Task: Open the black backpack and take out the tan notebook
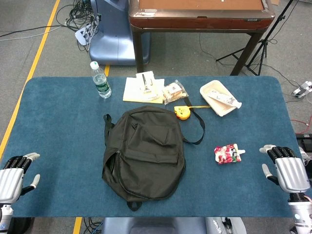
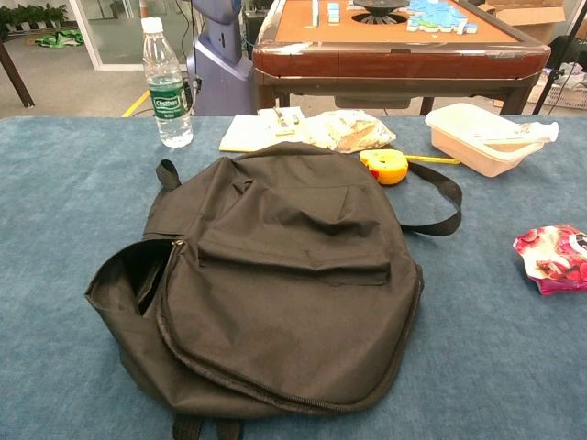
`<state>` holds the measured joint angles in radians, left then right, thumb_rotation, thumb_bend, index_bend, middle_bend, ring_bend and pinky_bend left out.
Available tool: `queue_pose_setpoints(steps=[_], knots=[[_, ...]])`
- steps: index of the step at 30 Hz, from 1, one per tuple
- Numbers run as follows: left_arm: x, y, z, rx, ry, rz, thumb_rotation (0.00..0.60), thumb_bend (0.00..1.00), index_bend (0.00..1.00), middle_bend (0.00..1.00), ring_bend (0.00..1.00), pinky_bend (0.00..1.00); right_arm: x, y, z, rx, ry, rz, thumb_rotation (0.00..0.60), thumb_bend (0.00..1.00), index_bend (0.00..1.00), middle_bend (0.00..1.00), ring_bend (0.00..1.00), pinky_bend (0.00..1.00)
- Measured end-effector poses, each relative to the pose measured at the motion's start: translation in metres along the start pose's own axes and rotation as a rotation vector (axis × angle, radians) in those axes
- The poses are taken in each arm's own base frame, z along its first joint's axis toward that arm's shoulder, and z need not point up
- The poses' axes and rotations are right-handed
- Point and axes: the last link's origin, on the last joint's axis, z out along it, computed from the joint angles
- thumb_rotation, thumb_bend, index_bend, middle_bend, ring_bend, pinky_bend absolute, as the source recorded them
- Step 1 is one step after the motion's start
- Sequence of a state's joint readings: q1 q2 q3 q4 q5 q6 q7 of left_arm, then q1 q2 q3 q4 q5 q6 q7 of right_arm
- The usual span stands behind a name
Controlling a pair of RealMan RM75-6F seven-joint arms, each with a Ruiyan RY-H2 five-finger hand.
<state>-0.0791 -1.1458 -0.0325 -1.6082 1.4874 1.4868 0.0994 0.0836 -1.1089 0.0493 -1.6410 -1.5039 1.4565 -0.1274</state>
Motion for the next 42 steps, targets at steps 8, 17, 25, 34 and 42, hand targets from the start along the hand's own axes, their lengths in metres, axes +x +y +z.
queue_pose_setpoints(steps=[8, 17, 25, 34, 42], knots=[[0.000, 0.001, 0.002, -0.005, 0.000, 0.001, 0.600, 0.32, 0.25, 0.24, 0.20, 0.15, 0.000, -0.014, 0.010, 0.079, -0.017, 0.003, 0.600, 0.39, 0.35, 0.29, 0.27, 0.27], [0.003, 0.002, 0.000, -0.006, 0.003, 0.002, 0.600, 0.32, 0.25, 0.24, 0.20, 0.15, -0.003, -0.040, 0.022, 0.233, -0.049, 0.003, 0.600, 0.39, 0.35, 0.29, 0.27, 0.27], [0.004, 0.004, -0.004, -0.010, -0.001, 0.004, 0.600, 0.32, 0.25, 0.24, 0.20, 0.15, -0.015, -0.074, 0.038, 0.418, -0.102, -0.024, 0.600, 0.20, 0.25, 0.22, 0.18, 0.26], [0.010, 0.002, -0.009, 0.001, 0.010, 0.010, 0.600, 0.32, 0.25, 0.24, 0.20, 0.15, -0.046, -0.125, 0.062, 0.603, -0.165, -0.056, 0.600, 0.03, 0.00, 0.00, 0.00, 0.04], [0.010, 0.001, -0.012, 0.012, 0.007, 0.005, 0.600, 0.32, 0.25, 0.24, 0.20, 0.15, -0.070, -0.146, 0.079, 0.695, -0.155, -0.134, 0.600, 0.00, 0.00, 0.00, 0.00, 0.00]])
